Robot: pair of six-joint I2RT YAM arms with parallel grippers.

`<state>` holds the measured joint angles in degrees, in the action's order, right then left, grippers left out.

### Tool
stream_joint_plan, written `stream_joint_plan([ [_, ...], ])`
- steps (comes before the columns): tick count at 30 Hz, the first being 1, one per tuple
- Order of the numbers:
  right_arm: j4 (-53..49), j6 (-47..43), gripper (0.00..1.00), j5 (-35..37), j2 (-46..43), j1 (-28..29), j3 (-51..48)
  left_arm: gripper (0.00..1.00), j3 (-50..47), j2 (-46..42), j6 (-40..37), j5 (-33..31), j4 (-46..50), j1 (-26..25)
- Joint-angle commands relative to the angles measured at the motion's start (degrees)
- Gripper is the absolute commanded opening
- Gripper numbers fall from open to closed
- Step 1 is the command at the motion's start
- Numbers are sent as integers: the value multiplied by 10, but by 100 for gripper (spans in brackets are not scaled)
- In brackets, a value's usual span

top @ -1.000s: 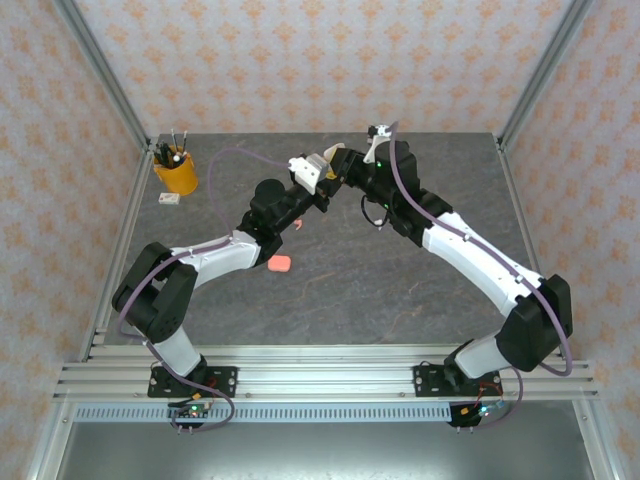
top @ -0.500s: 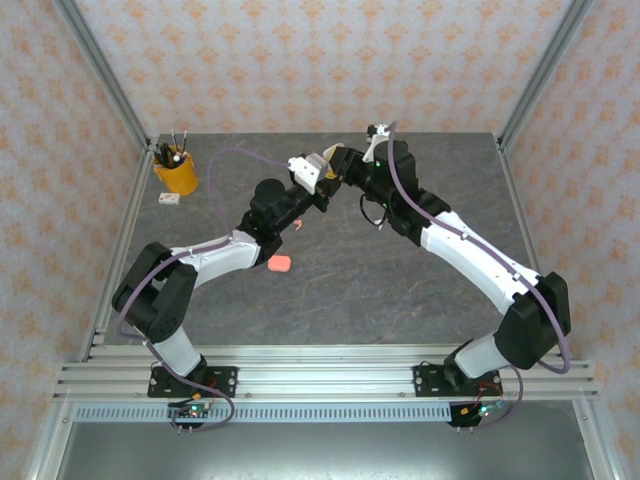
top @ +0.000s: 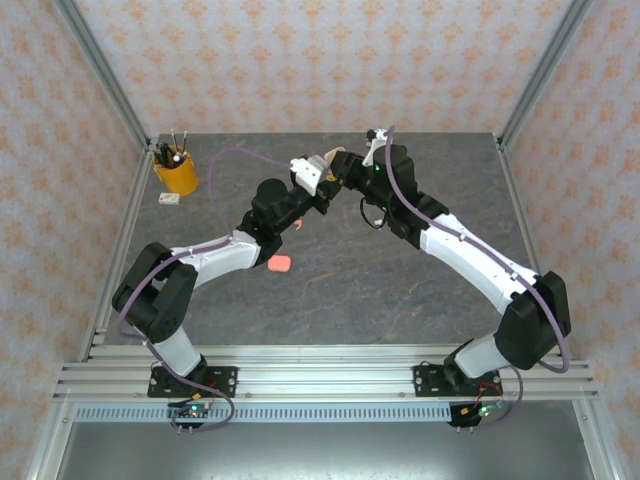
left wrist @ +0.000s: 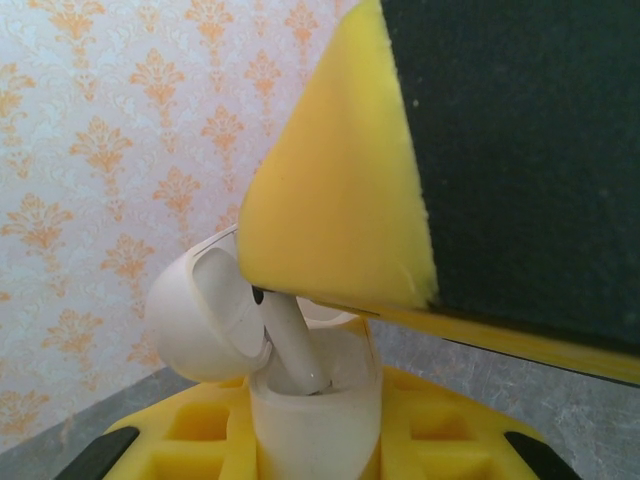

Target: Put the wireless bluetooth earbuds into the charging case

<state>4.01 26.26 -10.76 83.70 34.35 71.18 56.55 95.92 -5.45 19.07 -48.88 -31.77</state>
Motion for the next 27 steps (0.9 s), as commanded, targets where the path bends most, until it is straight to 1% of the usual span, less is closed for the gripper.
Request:
stream_joint_plan([
  [1, -8, -10, 24, -17, -11, 2, -20, 0, 33, -14, 4, 1, -38, 1],
  [9, -8, -7, 25, -19, -18, 3, -32, 0, 38, -9, 5, 1, -39, 1],
  [14, -14, -4, 32, -4, -23, 3, -23, 0, 37, -8, 6, 4, -39, 1],
  [20, -24, -1, 37, 10, -17, 3, 0, 0, 35, -9, 10, 4, -40, 1],
  [25, -31, 2, 38, 15, -9, 3, 9, 0, 34, -11, 11, 5, -40, 1],
  [27, -32, 5, 43, 22, -12, 3, 11, 0, 33, -10, 11, 5, -39, 1],
])
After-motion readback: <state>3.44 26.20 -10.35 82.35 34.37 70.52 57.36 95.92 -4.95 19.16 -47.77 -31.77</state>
